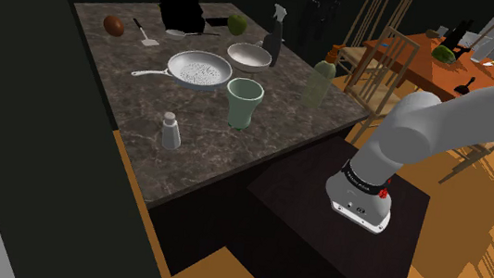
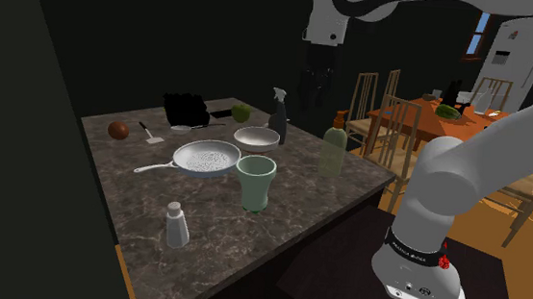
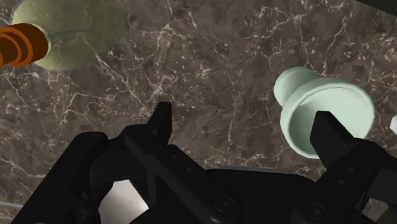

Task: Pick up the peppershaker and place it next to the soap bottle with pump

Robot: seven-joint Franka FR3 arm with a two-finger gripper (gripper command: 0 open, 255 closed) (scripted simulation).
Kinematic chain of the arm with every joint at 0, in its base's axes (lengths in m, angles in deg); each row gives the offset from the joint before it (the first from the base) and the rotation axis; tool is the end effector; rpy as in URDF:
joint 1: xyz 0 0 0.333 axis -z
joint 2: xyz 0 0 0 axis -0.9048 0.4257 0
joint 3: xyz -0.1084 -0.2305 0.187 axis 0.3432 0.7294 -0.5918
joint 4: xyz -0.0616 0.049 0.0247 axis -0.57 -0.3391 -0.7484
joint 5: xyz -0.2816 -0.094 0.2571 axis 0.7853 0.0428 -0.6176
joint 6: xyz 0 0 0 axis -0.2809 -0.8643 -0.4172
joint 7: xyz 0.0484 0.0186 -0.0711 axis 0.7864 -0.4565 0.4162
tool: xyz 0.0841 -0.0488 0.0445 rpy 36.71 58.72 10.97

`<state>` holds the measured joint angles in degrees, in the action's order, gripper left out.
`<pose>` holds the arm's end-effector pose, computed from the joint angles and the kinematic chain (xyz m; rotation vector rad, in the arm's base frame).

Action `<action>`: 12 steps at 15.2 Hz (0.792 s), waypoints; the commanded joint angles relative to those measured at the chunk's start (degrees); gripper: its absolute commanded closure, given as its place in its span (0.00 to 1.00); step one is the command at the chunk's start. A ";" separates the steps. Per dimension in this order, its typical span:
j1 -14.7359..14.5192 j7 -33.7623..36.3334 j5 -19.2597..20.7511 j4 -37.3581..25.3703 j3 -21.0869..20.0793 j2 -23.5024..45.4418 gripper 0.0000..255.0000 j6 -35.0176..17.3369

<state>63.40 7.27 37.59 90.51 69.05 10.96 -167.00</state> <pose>0.3263 0.0062 0.5578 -3.0885 -0.0156 -0.0252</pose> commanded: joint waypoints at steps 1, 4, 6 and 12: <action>0.00 0.00 0.00 0.00 0.00 0.00 0.00 0.00; -1.40 3.85 -1.95 0.20 -3.55 2.65 0.00 -3.00; -2.28 6.39 -3.07 -0.04 -5.88 4.79 0.00 -5.03; -4.30 14.00 -5.32 -2.54 -12.79 12.86 0.00 -11.00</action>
<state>59.35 20.10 32.51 88.41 57.25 22.48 -176.99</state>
